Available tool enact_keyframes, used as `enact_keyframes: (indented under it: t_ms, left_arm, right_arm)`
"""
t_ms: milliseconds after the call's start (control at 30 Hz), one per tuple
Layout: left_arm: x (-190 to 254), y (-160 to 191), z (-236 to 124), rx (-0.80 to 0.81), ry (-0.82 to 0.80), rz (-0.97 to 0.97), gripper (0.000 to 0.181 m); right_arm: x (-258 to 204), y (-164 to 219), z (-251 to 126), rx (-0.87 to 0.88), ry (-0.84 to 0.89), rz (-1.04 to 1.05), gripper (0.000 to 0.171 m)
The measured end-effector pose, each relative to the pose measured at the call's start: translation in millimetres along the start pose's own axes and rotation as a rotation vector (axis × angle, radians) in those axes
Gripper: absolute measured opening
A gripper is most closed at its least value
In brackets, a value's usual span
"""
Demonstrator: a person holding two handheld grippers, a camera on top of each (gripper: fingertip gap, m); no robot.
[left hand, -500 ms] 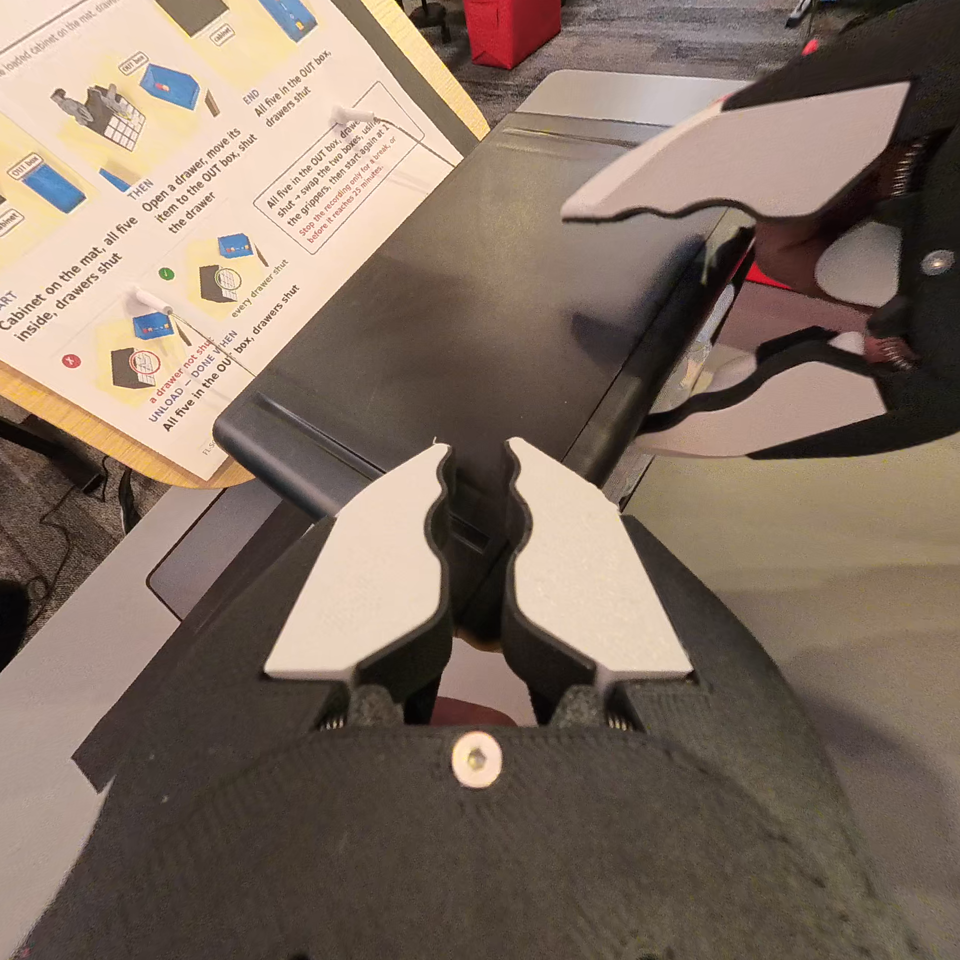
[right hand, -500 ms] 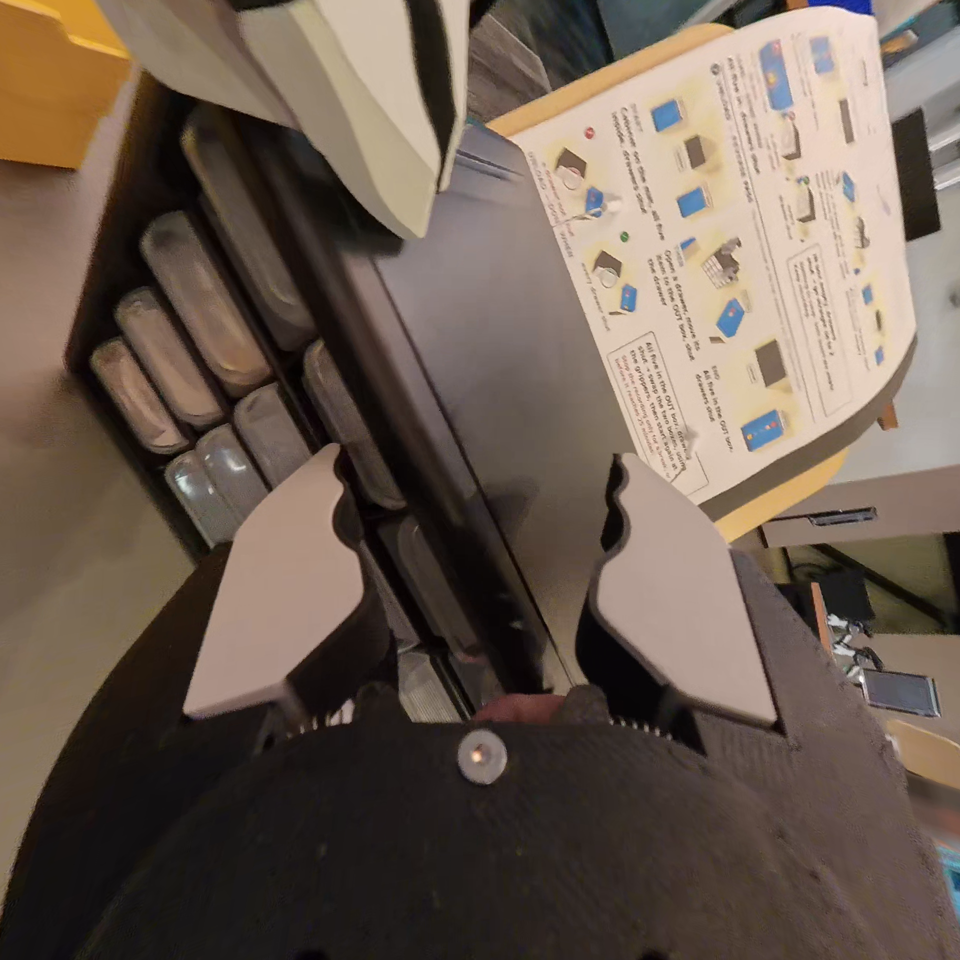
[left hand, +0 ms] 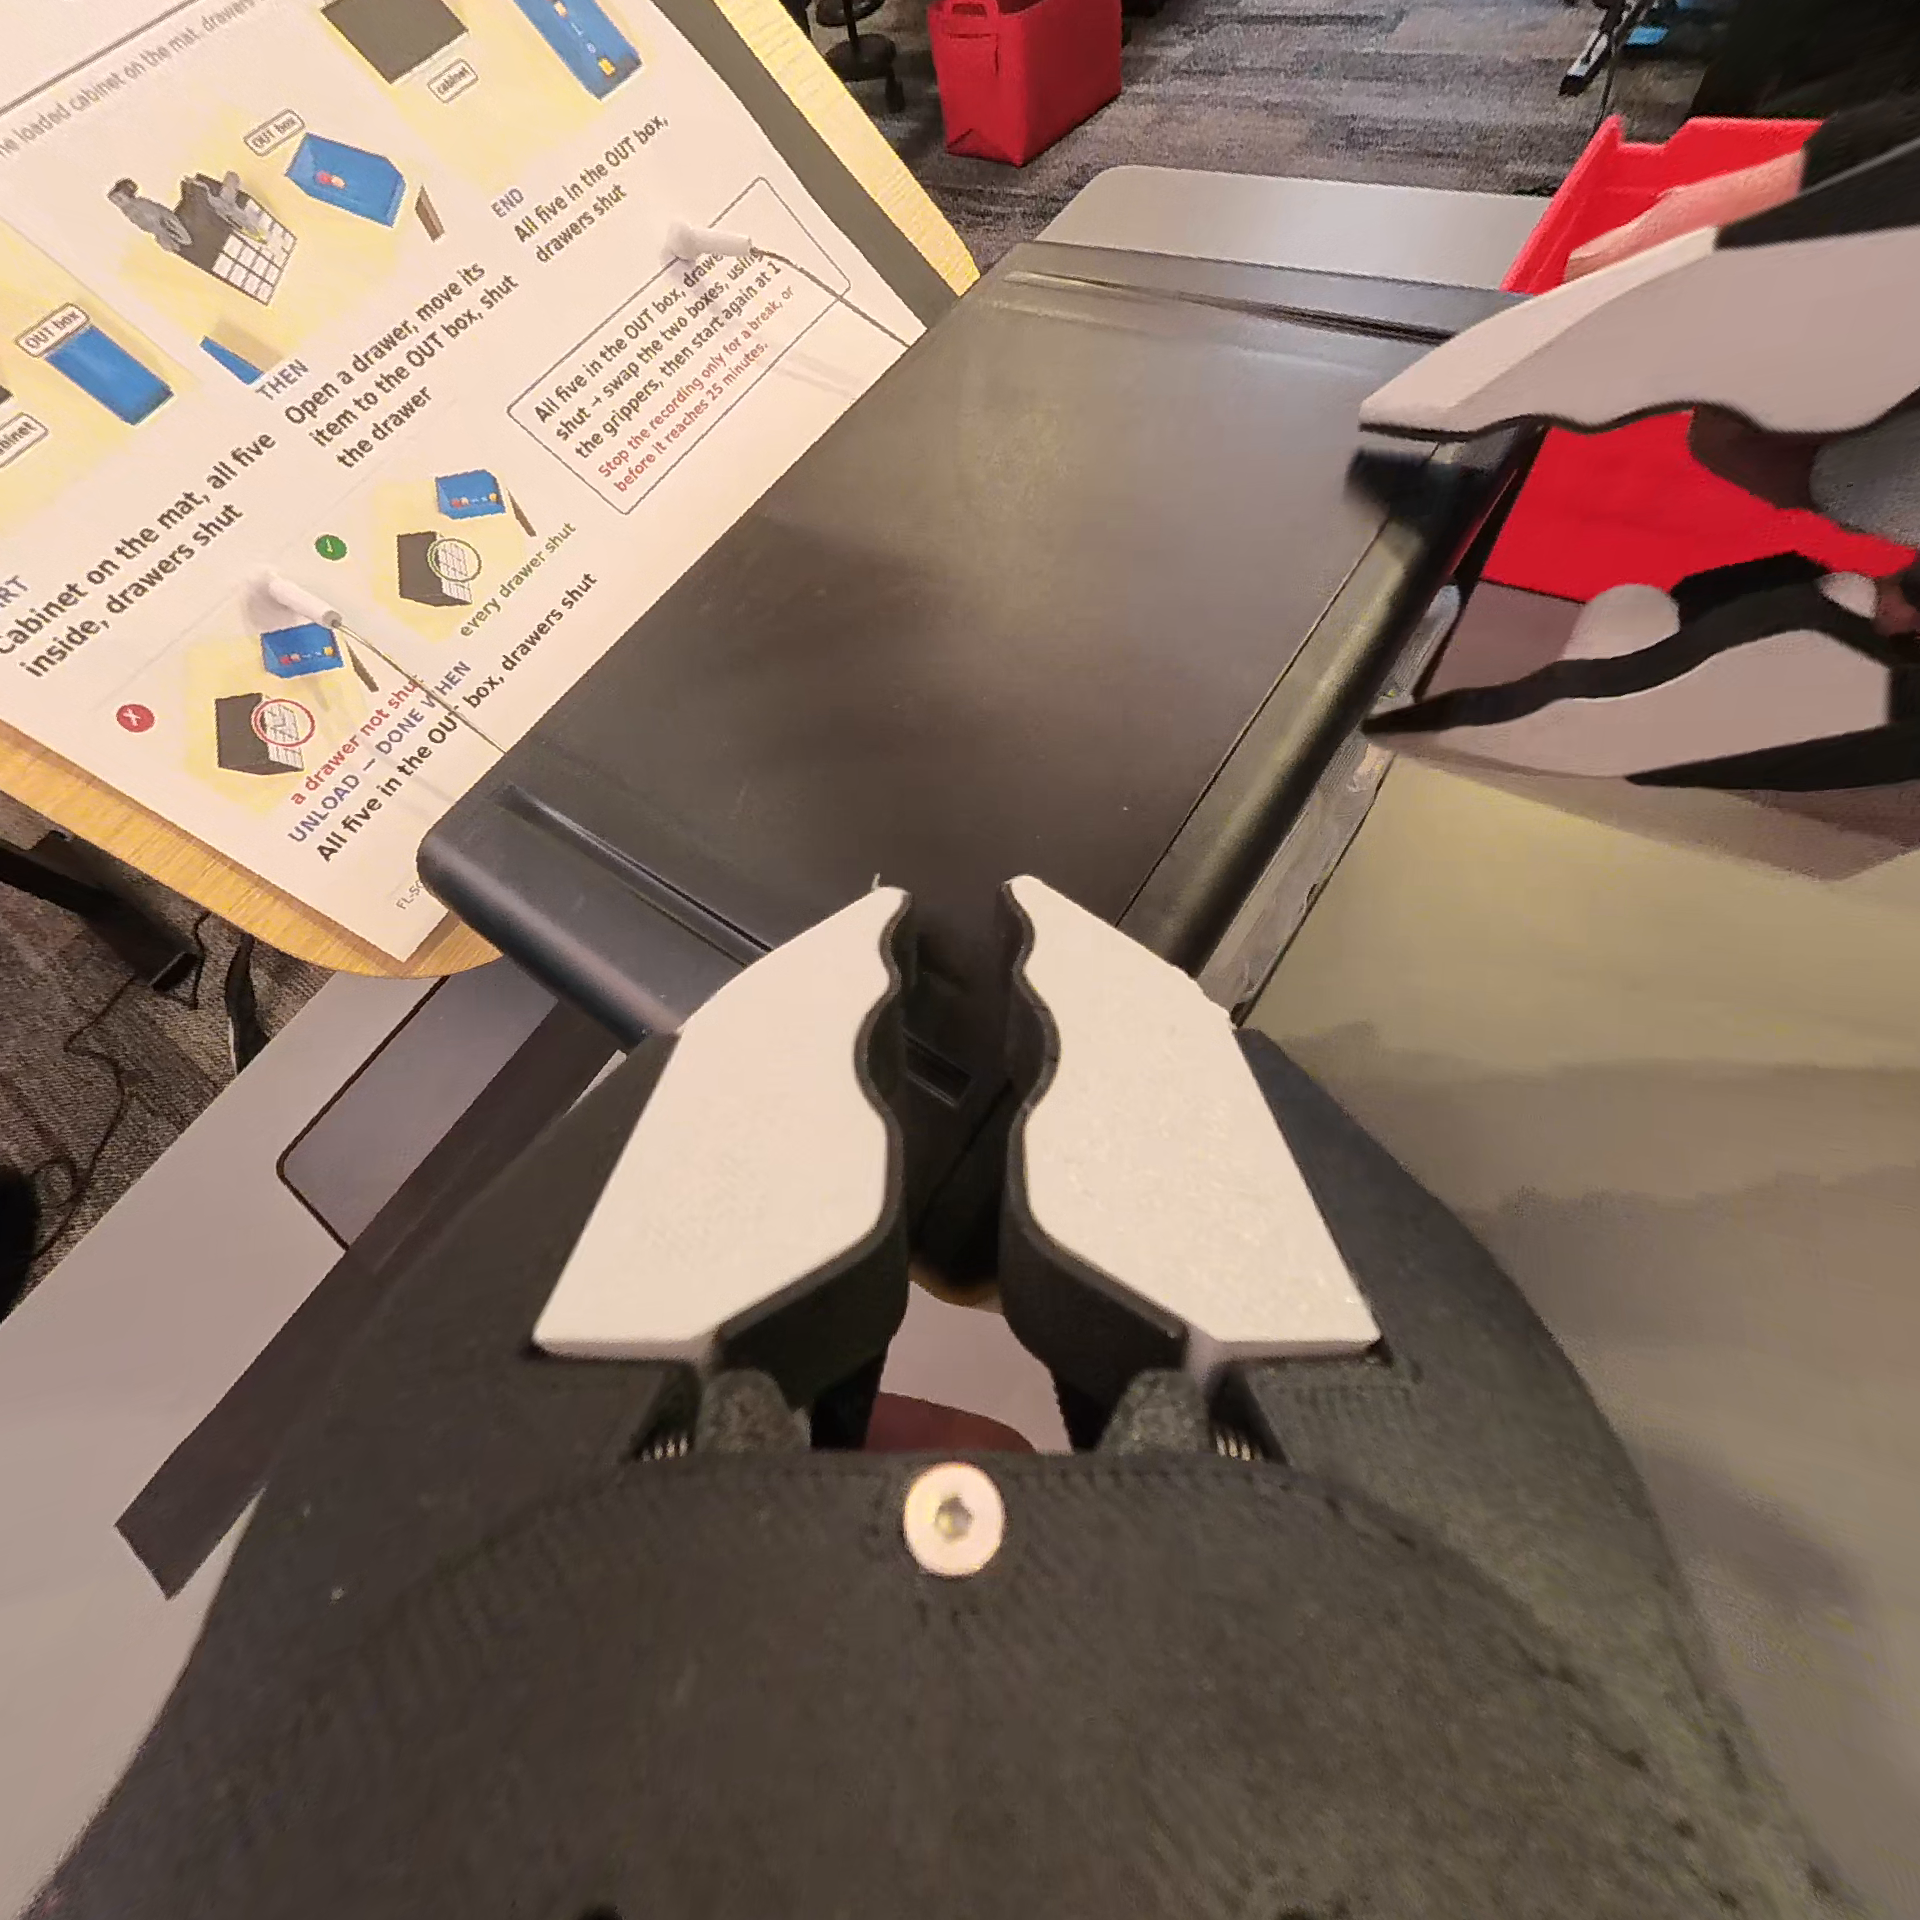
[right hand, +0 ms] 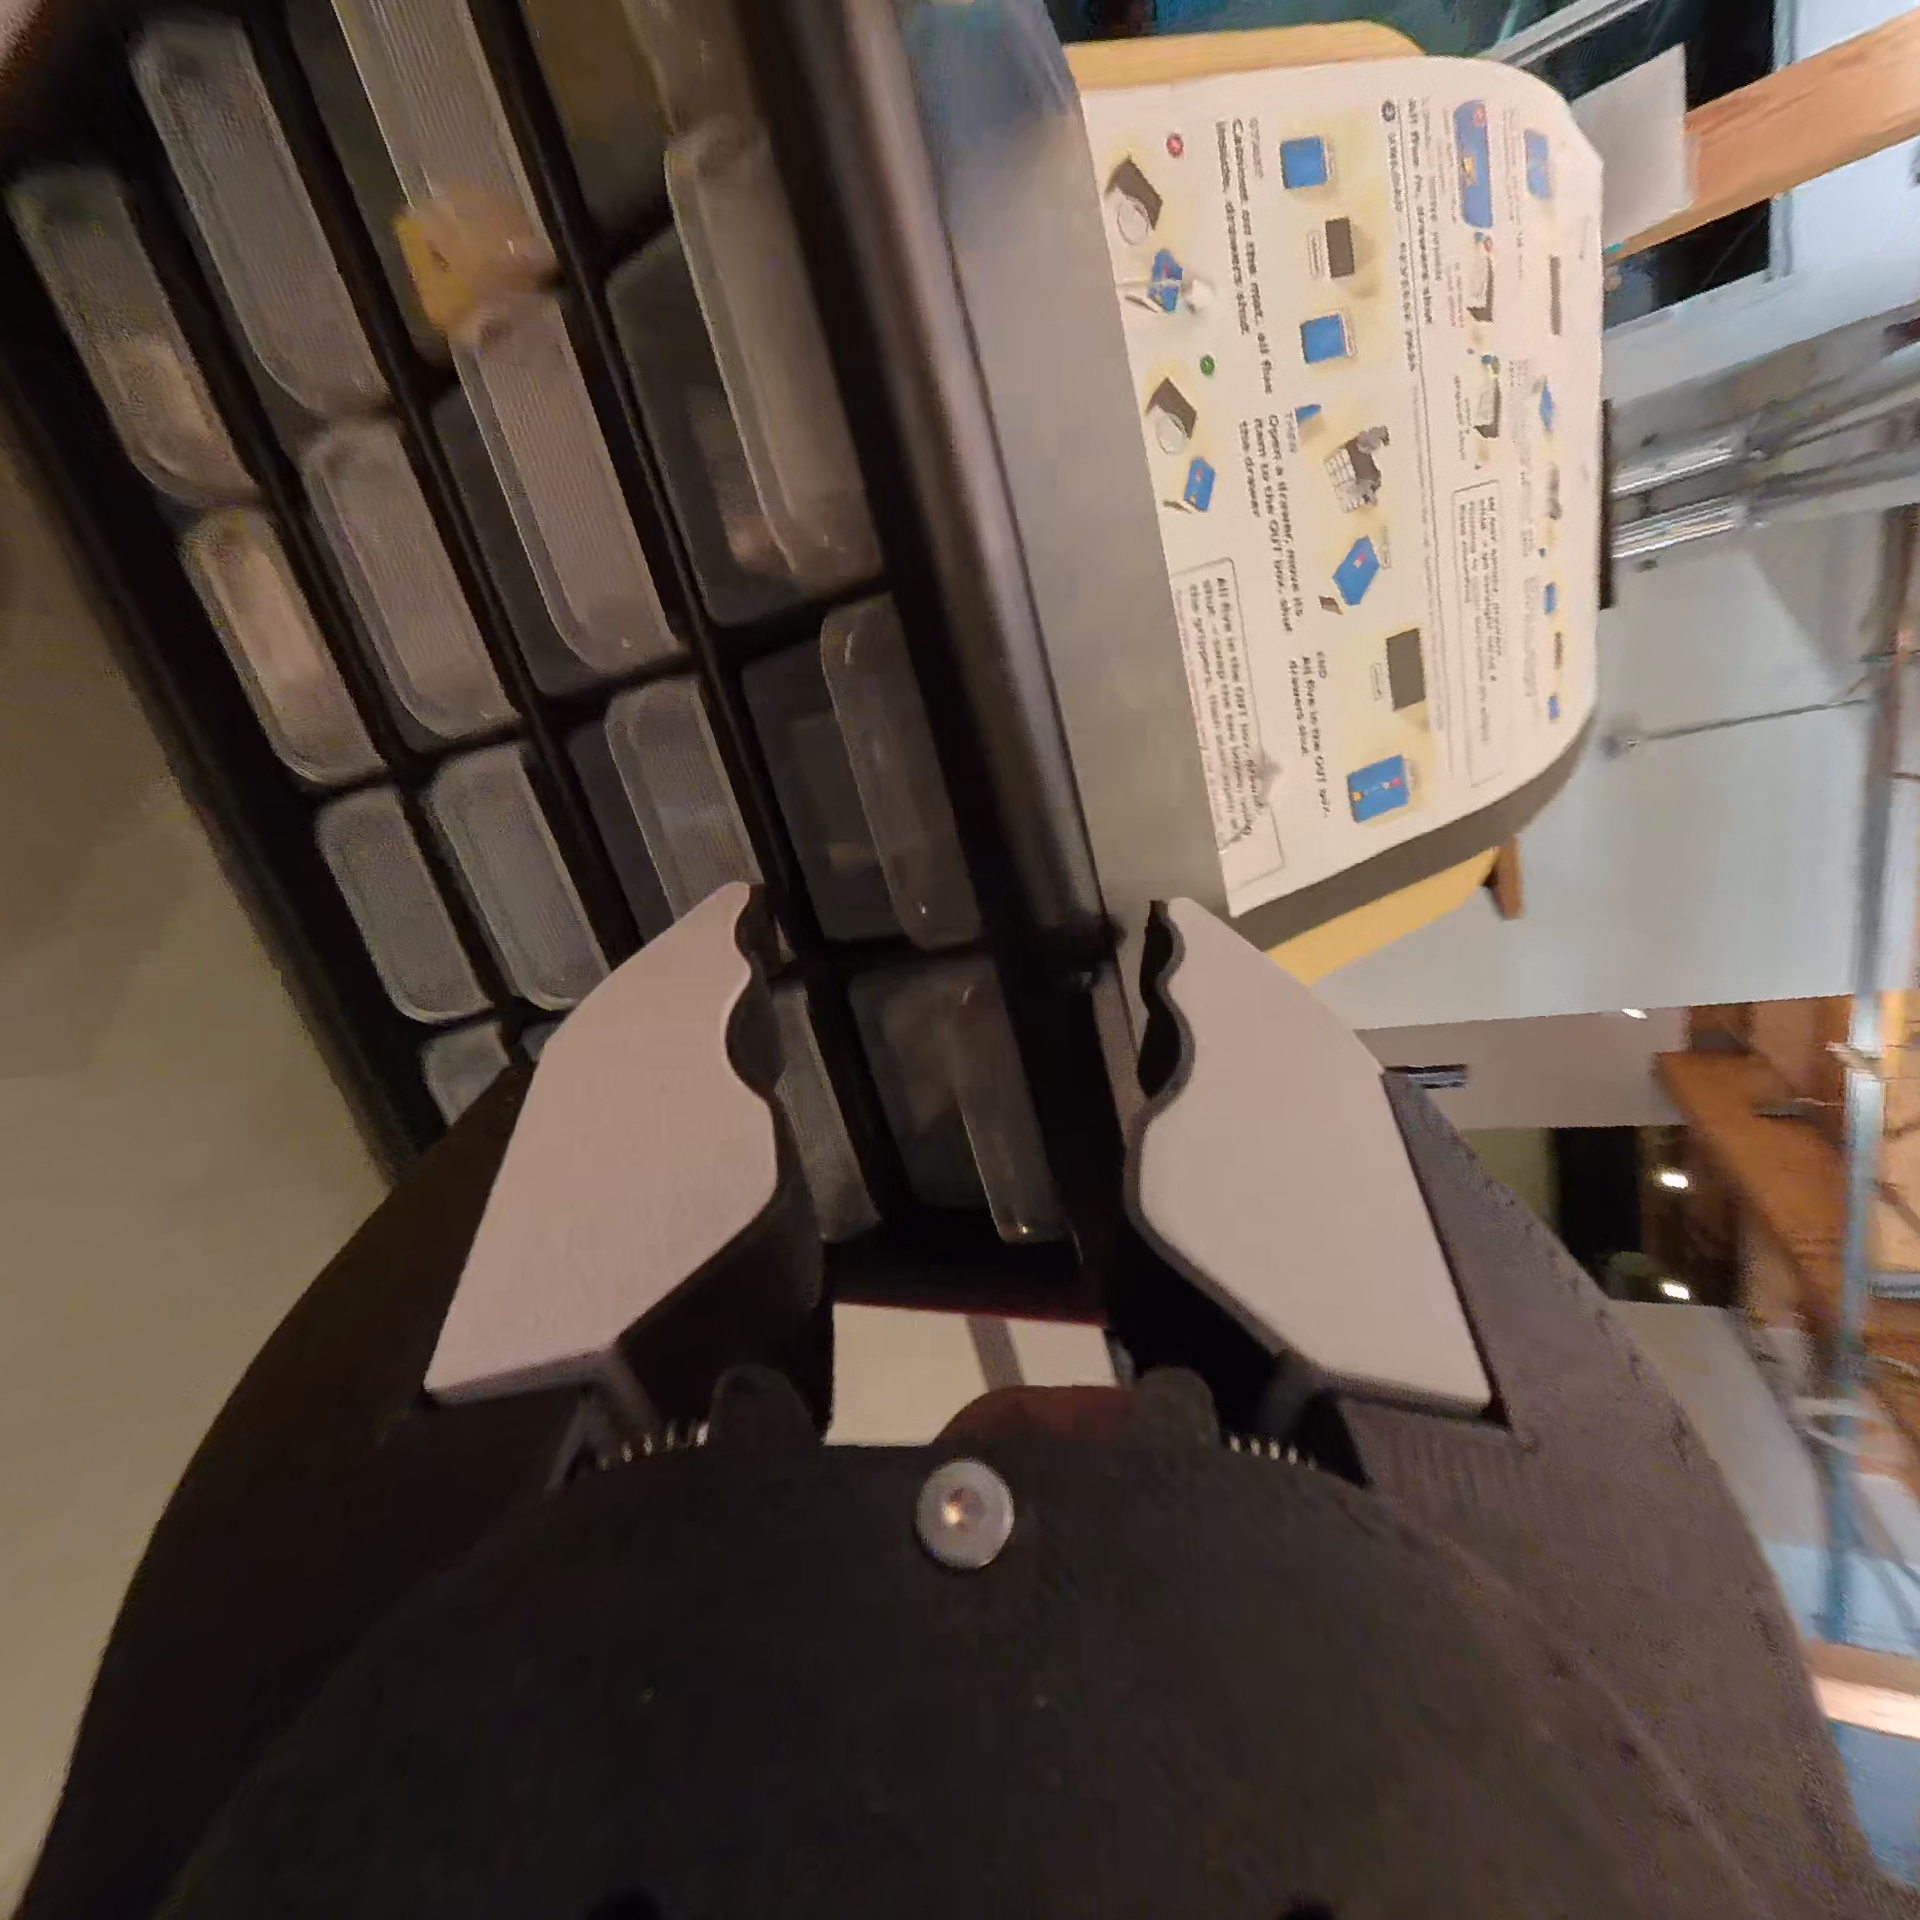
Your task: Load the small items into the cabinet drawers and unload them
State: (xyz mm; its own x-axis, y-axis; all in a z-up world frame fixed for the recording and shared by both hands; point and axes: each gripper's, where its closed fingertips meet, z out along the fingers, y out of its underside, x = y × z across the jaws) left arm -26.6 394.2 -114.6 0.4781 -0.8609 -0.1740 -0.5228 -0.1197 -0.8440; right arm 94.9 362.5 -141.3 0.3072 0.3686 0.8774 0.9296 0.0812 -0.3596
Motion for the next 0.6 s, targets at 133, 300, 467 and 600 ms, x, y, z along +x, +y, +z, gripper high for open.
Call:
enact_keyframes:
  t_ms: [133,300,467,600]
  left_arm:
    - [0,0,0,0.004,-0.008,-0.002,0.014]
    - [0,0,0,0.000,-0.011,0.002,0.013]
    - [0,0,0,0.001,-0.010,-0.002,0.013]
    - [0,0,0,0.002,-0.010,-0.005,0.014]
  right_arm:
    - [4,2,4,0.021,0.111,-0.081,0.054]
    - [10,-13,-4,0.081,0.206,-0.165,0.036]
    - [6,-13,-7,0.090,0.233,-0.192,0.027]
    - [-3,-17,-18,0.127,0.244,-0.210,0.019]
